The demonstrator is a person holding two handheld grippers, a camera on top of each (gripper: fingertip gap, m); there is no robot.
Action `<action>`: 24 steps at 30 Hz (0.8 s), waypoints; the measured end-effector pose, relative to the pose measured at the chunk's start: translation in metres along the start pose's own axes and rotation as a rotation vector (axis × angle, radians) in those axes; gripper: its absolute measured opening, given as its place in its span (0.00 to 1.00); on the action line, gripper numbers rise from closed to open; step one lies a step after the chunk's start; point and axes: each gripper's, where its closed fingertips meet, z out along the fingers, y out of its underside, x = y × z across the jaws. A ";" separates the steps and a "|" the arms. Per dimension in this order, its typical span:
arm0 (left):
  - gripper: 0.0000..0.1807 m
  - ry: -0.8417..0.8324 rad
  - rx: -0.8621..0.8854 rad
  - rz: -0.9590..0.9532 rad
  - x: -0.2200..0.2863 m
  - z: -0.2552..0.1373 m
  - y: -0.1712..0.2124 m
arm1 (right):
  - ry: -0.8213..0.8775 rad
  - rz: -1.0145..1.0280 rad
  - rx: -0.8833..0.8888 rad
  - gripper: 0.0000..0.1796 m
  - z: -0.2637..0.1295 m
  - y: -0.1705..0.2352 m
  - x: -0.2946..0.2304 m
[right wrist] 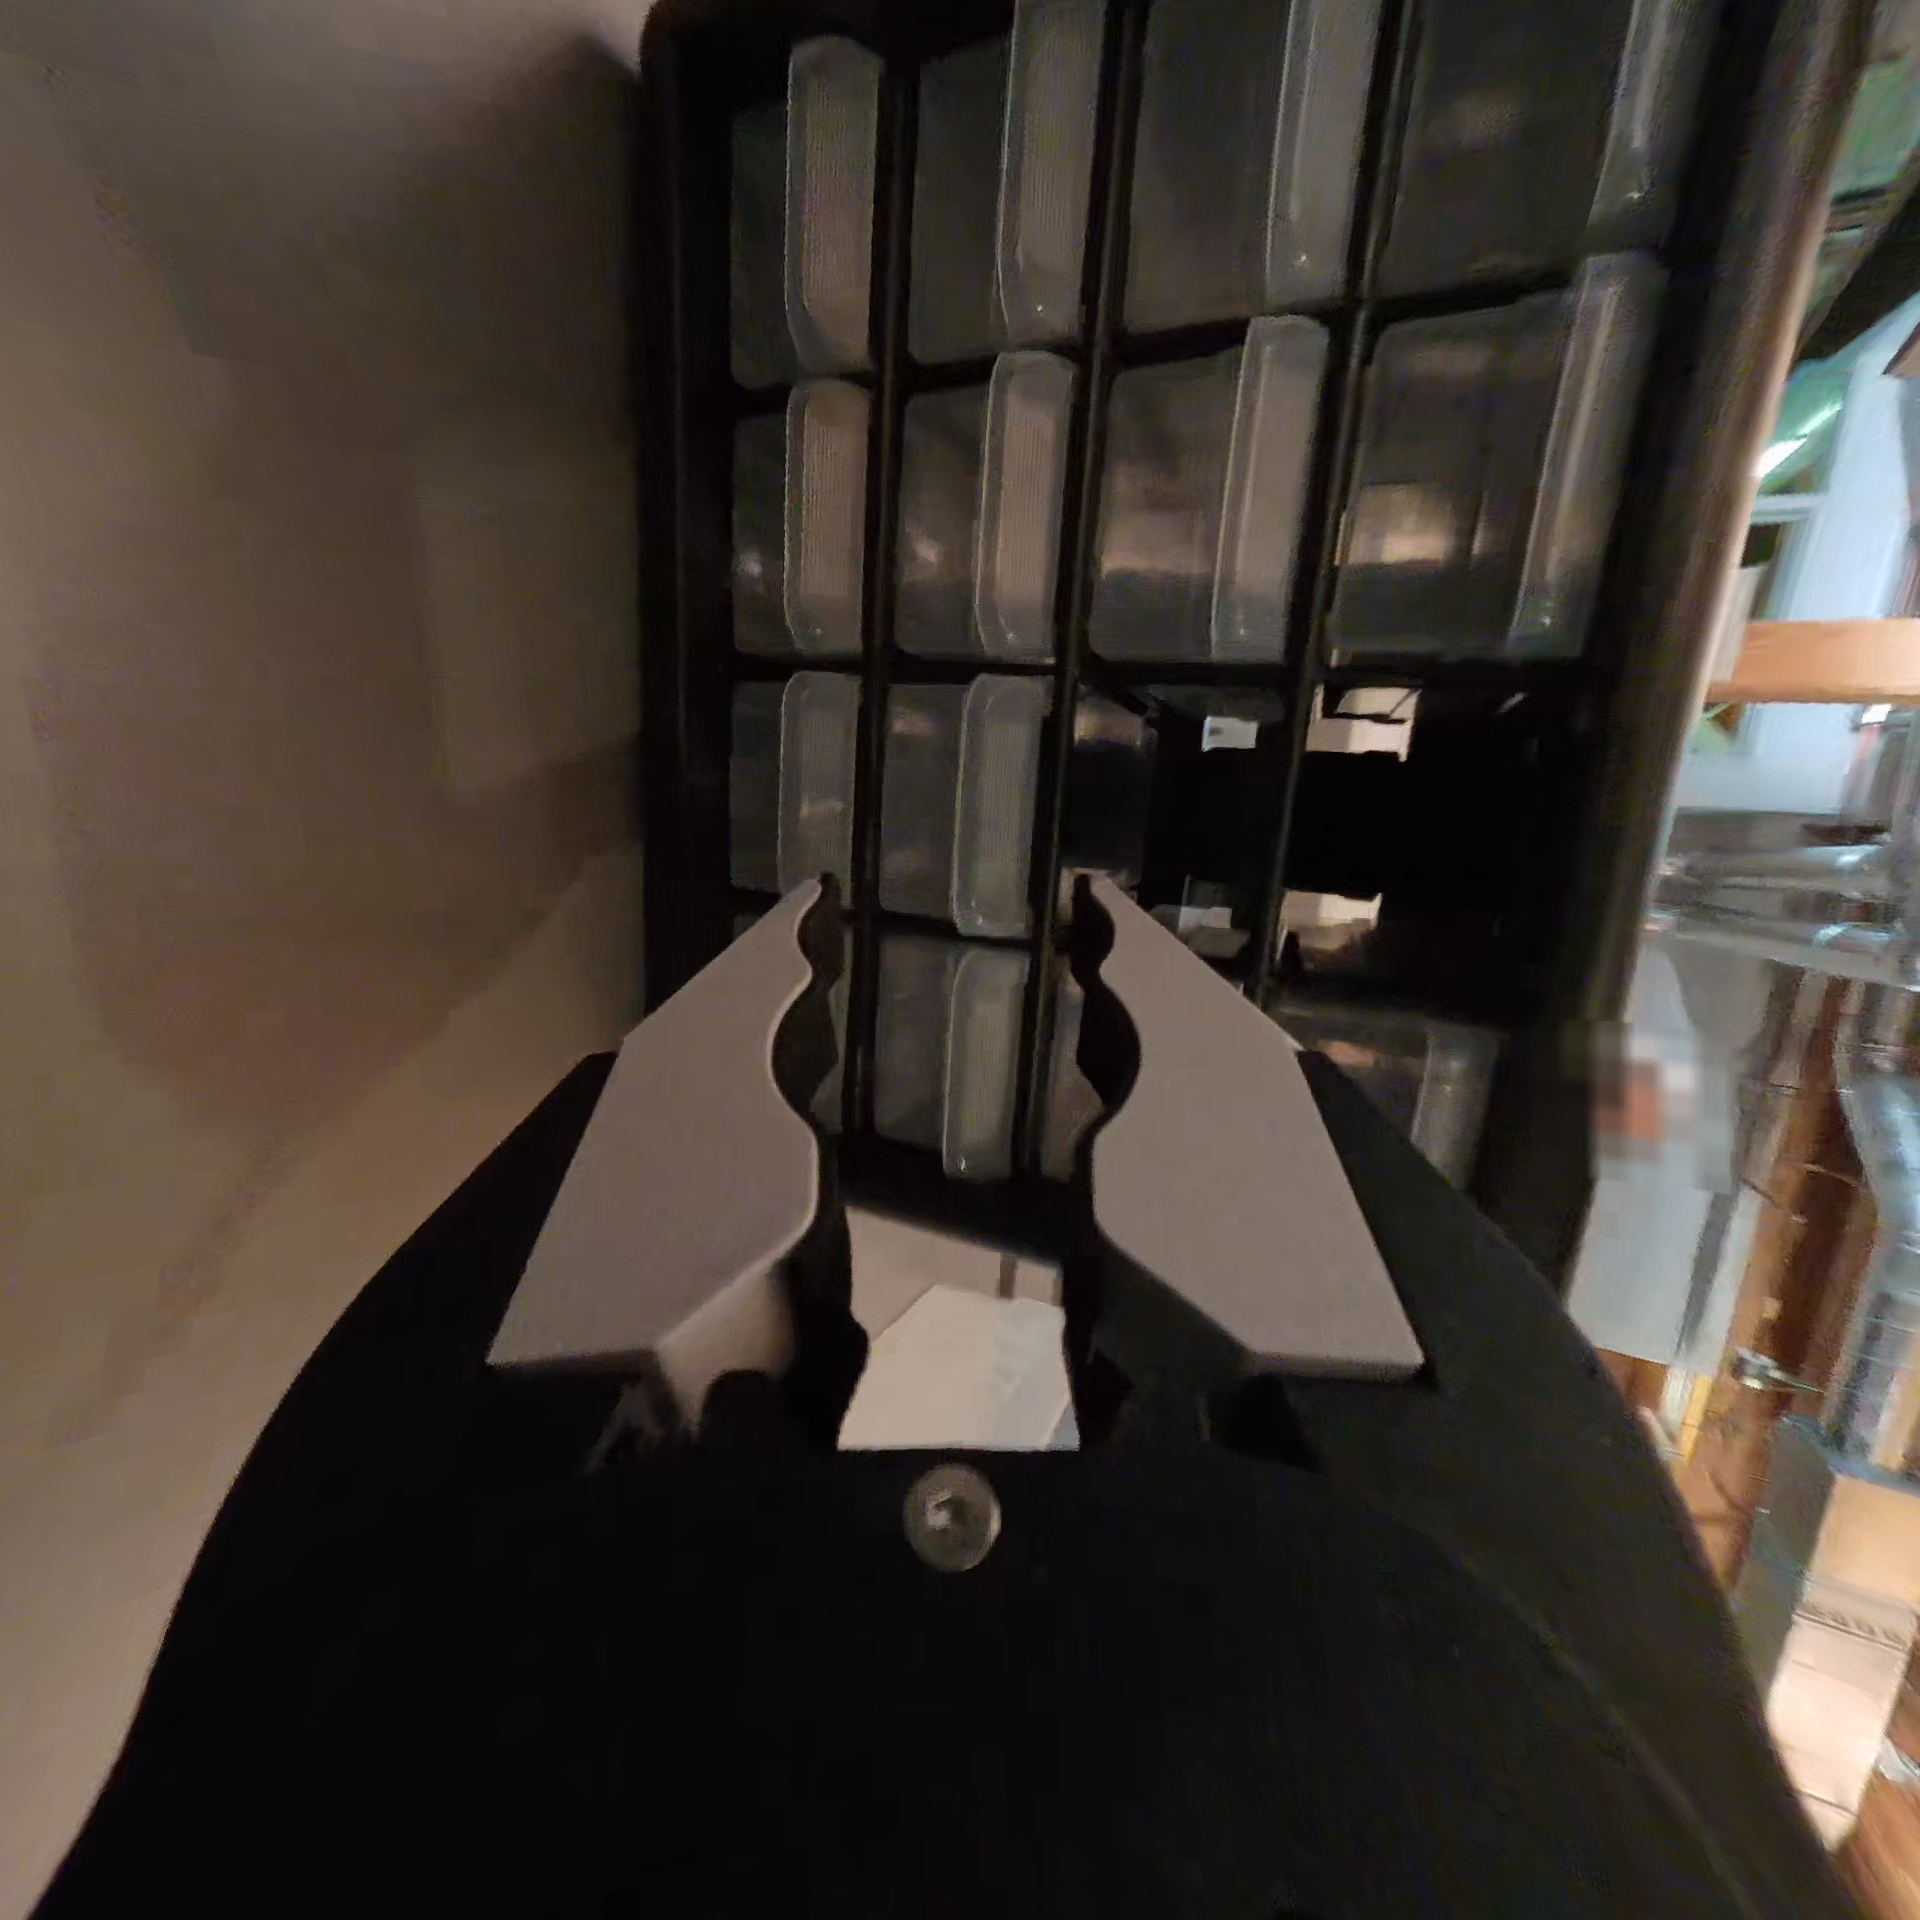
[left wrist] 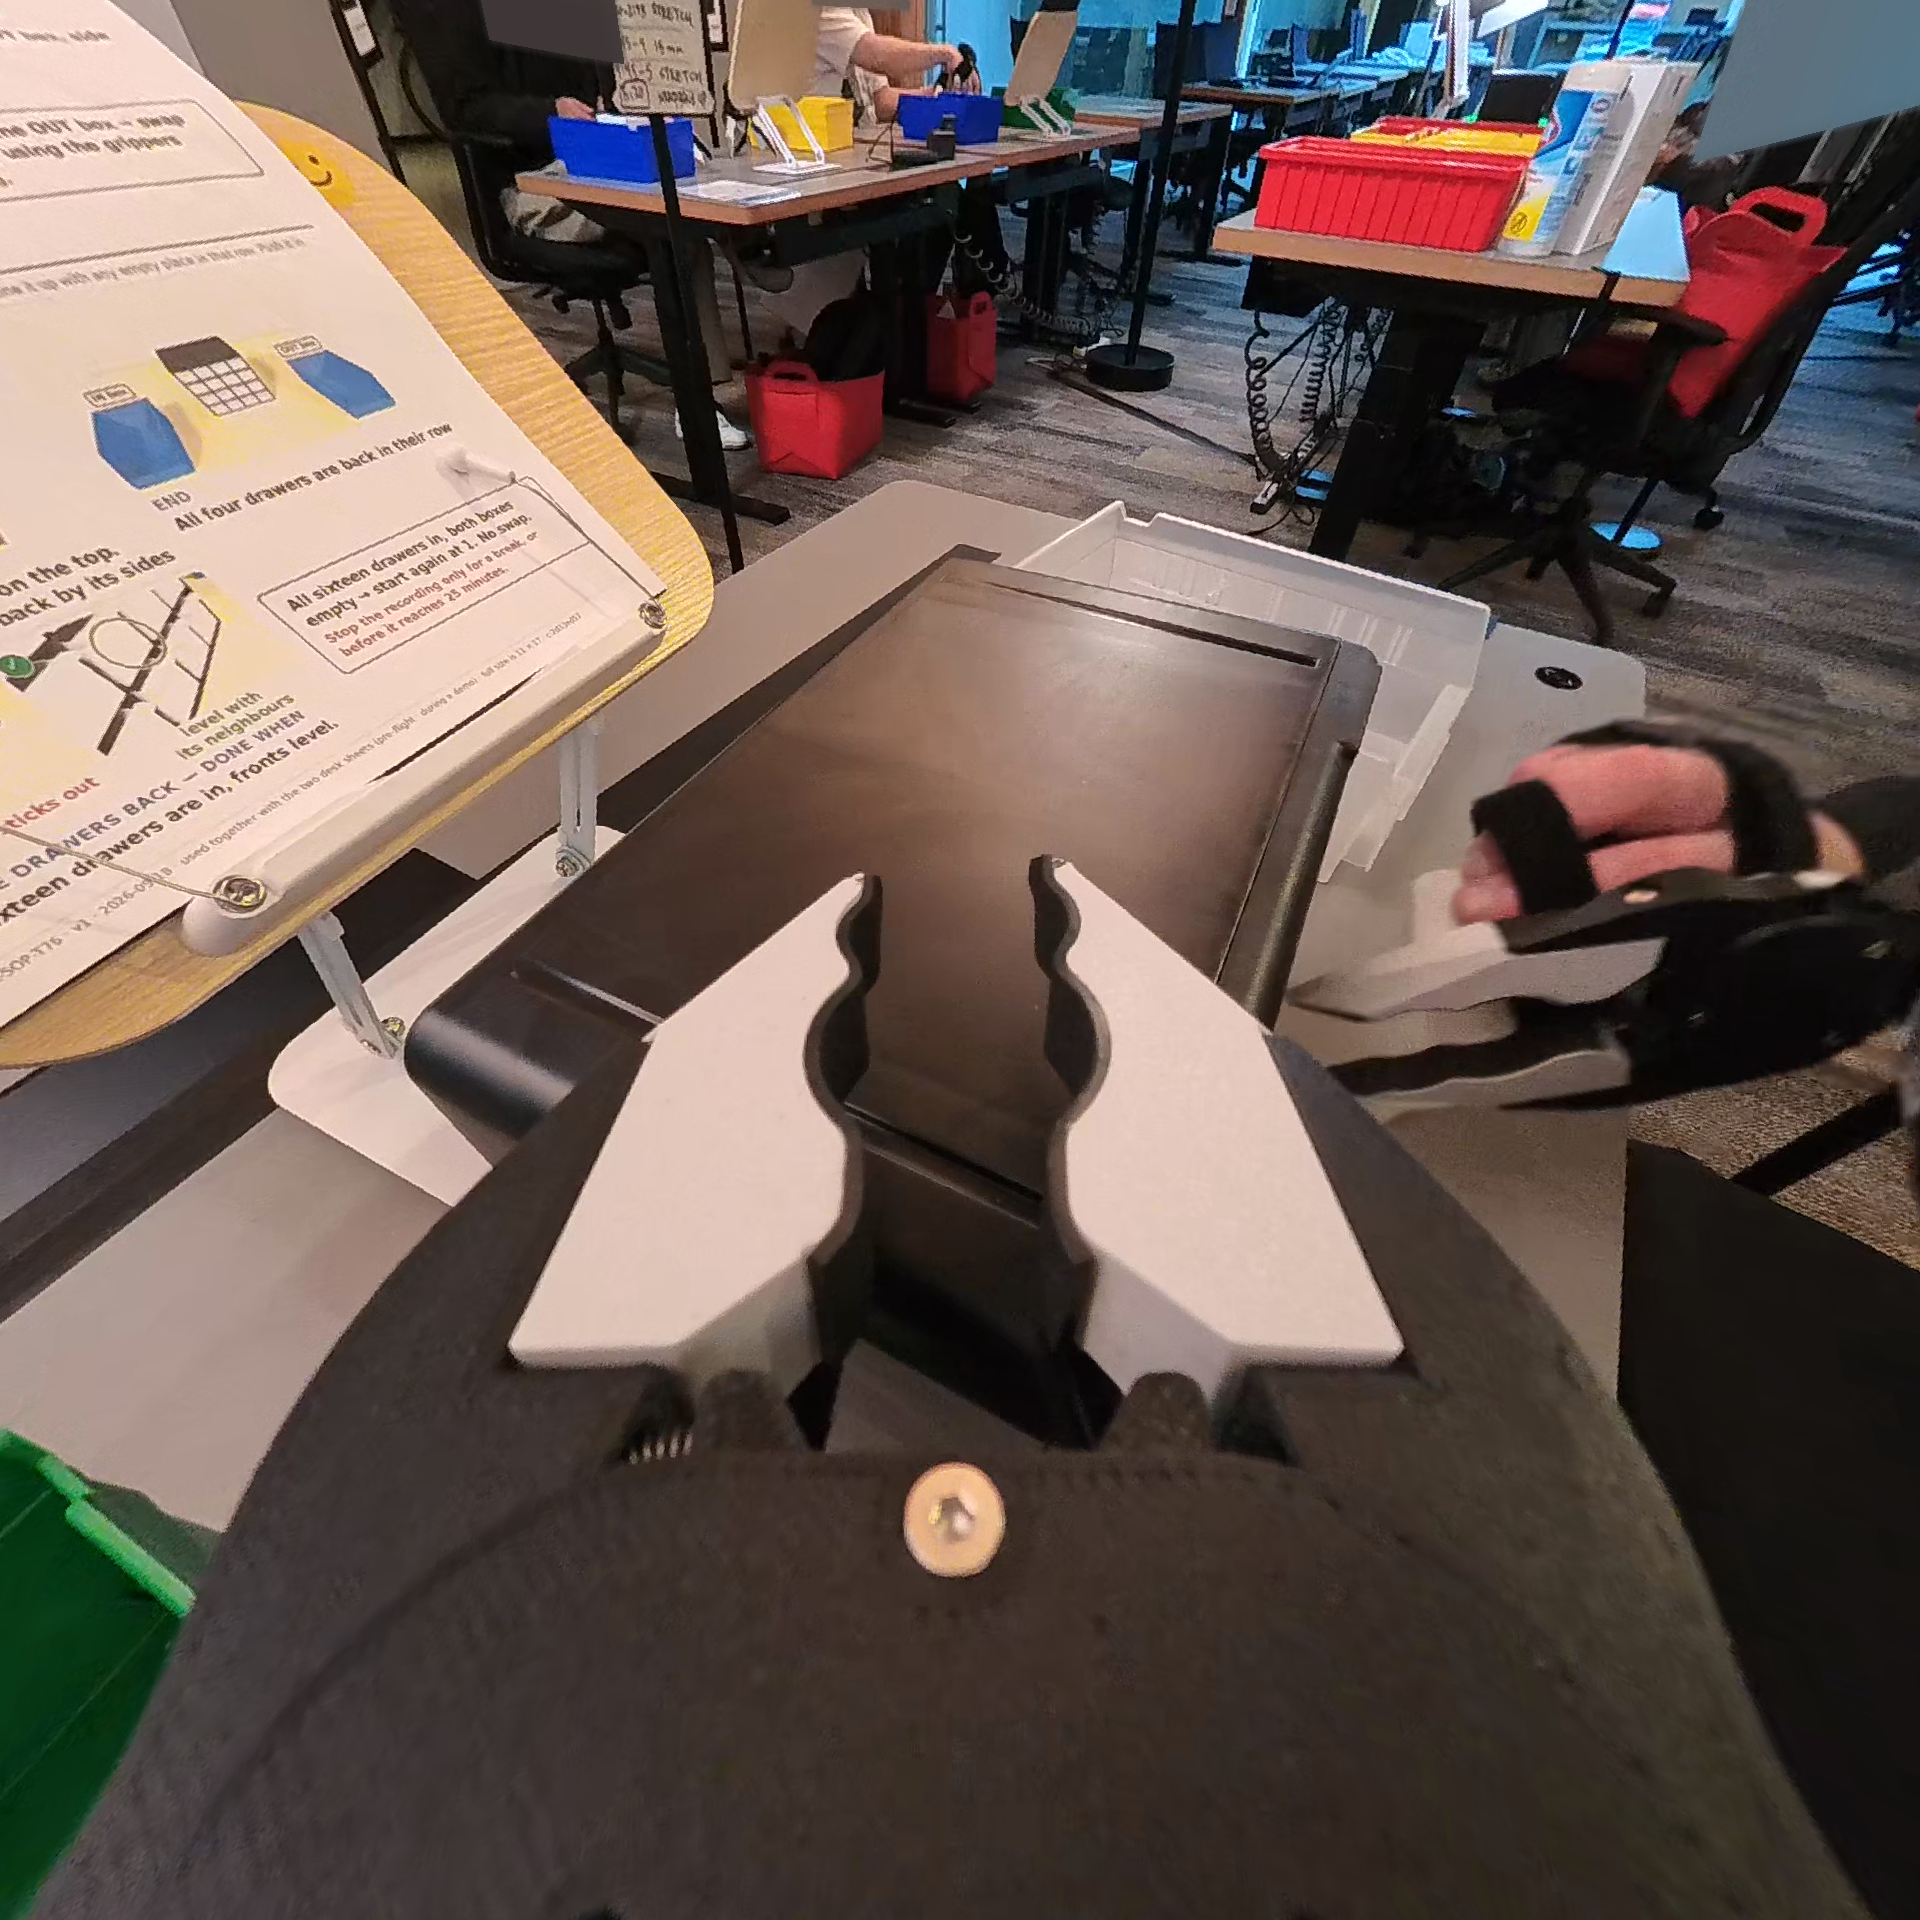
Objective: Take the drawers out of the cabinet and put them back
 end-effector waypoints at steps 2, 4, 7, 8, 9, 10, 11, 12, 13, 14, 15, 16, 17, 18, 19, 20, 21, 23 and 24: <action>0.16 0.001 -0.001 0.000 0.000 0.000 0.000 | 0.073 -0.016 0.018 0.20 0.013 -0.002 0.004; 0.16 0.002 -0.001 0.000 0.000 0.000 0.000 | 0.100 -0.032 0.005 0.17 0.025 0.001 0.004; 0.16 0.003 0.001 0.001 0.000 0.000 0.000 | 0.145 -0.057 0.022 0.09 0.030 0.001 0.010; 0.16 0.004 0.001 0.001 0.000 0.000 0.000 | 0.127 -0.057 0.026 0.07 0.030 0.001 0.010; 0.16 0.005 0.002 0.001 0.000 0.000 0.000 | 0.098 -0.054 0.029 0.07 0.029 0.001 0.008; 0.16 0.005 0.002 0.001 0.000 0.000 0.000 | 0.081 -0.047 0.037 0.07 0.026 0.000 0.006; 0.16 0.006 0.001 0.001 0.000 0.000 0.000 | 0.074 -0.042 0.049 0.06 0.023 -0.002 0.005; 0.16 0.007 0.002 0.001 0.000 0.000 0.000 | 0.068 -0.040 0.058 0.06 0.019 -0.005 0.003; 0.16 0.007 0.002 0.001 0.000 0.000 0.000 | 0.063 -0.039 0.065 0.06 0.014 -0.008 0.000; 0.16 0.007 0.001 0.001 0.000 0.000 0.000 | 0.058 -0.038 0.072 0.06 0.008 -0.011 -0.003; 0.16 0.007 0.000 0.001 0.000 0.000 0.000 | 0.054 -0.033 0.083 0.06 0.002 -0.015 -0.005; 0.16 0.006 -0.001 0.002 0.000 0.000 0.000 | 0.052 -0.023 0.095 0.06 -0.004 -0.018 -0.008; 0.16 0.006 -0.001 0.002 0.000 0.000 0.000 | 0.050 -0.011 0.100 0.07 -0.007 -0.020 -0.010; 0.16 0.007 0.000 0.002 0.000 0.000 0.000 | 0.044 -0.003 0.095 0.09 -0.008 -0.019 -0.012; 0.16 0.007 0.000 0.002 0.000 0.000 0.000 | 0.038 0.001 0.085 0.13 -0.008 -0.019 -0.015; 0.16 0.007 0.000 0.002 0.000 0.000 0.000 | 0.031 0.005 0.078 0.16 -0.006 -0.018 -0.016; 0.16 0.007 -0.001 0.002 0.000 0.000 0.000 | 0.023 0.012 0.072 0.18 -0.004 -0.018 -0.016; 0.16 0.005 -0.002 0.002 0.000 0.000 0.000 | 0.014 0.024 0.040 0.17 0.003 -0.015 -0.015; 0.16 0.004 -0.003 0.003 0.000 0.000 0.000 | 0.017 0.021 0.023 0.14 0.006 -0.013 -0.013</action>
